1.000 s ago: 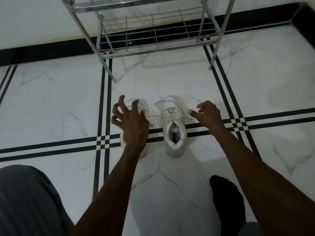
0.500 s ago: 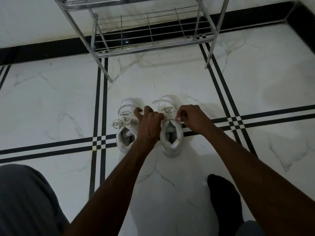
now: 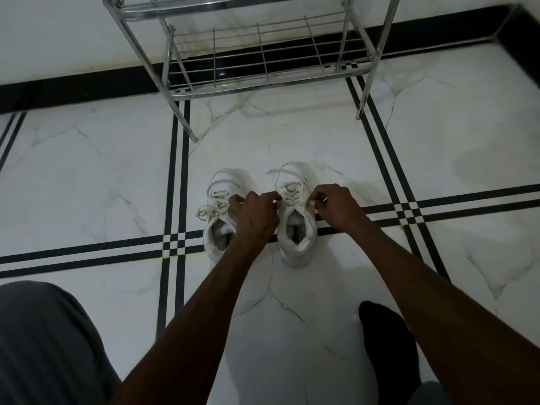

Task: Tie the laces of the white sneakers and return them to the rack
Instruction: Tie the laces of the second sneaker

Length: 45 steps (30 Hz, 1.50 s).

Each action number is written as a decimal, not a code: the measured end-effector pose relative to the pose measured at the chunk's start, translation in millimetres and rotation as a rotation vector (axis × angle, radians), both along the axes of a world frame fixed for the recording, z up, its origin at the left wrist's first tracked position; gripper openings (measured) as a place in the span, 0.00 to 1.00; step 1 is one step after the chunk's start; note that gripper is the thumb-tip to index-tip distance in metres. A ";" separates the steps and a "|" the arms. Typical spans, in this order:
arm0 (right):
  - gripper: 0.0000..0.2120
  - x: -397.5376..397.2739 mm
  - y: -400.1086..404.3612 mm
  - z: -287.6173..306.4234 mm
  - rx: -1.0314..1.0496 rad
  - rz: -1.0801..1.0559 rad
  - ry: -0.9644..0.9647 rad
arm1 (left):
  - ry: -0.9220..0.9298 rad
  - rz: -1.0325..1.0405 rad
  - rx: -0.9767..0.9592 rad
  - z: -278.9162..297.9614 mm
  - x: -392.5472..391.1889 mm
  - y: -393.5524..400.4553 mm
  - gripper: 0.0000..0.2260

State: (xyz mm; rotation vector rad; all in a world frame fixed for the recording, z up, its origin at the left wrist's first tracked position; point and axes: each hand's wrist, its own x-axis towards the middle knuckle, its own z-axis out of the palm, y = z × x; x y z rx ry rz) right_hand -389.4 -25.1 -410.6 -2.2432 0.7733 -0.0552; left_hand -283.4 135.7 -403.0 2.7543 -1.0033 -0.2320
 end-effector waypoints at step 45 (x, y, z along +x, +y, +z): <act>0.13 -7.7 -14.4 8.4 0.312 0.002 0.124 | 0.551 0.202 -0.480 -19.0 4.7 14.6 0.15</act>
